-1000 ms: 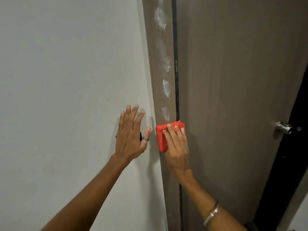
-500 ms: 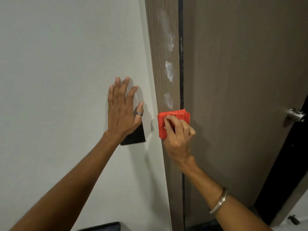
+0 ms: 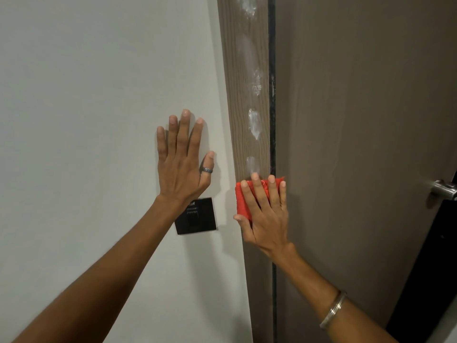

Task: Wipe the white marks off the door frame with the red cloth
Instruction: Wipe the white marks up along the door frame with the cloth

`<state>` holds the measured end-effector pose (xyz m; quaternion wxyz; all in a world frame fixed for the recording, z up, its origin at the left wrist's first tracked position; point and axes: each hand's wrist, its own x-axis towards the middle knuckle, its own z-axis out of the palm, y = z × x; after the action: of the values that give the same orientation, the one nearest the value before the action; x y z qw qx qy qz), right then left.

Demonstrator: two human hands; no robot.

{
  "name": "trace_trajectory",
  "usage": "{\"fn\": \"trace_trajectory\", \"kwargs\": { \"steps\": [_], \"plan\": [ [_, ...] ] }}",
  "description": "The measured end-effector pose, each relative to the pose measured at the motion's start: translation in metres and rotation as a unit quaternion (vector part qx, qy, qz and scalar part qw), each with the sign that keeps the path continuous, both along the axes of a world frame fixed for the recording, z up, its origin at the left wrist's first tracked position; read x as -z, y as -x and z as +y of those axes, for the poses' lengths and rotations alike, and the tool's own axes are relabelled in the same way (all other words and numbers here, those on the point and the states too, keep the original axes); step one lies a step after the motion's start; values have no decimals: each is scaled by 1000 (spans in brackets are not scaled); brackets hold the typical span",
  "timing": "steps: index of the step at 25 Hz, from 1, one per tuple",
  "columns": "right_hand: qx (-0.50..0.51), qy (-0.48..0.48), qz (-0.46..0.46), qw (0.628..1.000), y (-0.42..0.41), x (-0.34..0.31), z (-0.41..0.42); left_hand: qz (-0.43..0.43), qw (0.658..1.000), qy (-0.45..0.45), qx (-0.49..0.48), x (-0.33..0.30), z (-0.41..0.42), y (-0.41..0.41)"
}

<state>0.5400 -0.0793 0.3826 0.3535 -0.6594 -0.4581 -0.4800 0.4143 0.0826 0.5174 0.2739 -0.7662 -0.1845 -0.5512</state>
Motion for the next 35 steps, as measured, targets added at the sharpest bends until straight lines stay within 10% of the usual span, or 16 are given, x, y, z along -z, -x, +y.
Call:
{"fn": "trace_trajectory", "kwargs": {
  "steps": [11, 16, 21, 26, 31, 35],
  "plan": [
    [31, -23, -34, 999, 6, -36, 6, -2, 999, 0, -45, -2, -4, -8],
    [35, -69, -83, 994, -18, -161, 23, 2, 999, -26, -30, -40, -3, -15],
    [31, -52, -46, 997, 2, -112, 13, -3, 1000, -14, -19, -53, -4, -16],
    [30, -88, -76, 993, -14, -248, 23, -4, 999, -32, -15, -109, -5, -15],
    [25, -73, -86, 993, -9, -209, 14, 9, 999, -31, 13, -116, -3, -13],
    [6, -81, -88, 993, -11, -339, 19, -6, 999, -35, 4, -158, -7, -21]
  ]
}}
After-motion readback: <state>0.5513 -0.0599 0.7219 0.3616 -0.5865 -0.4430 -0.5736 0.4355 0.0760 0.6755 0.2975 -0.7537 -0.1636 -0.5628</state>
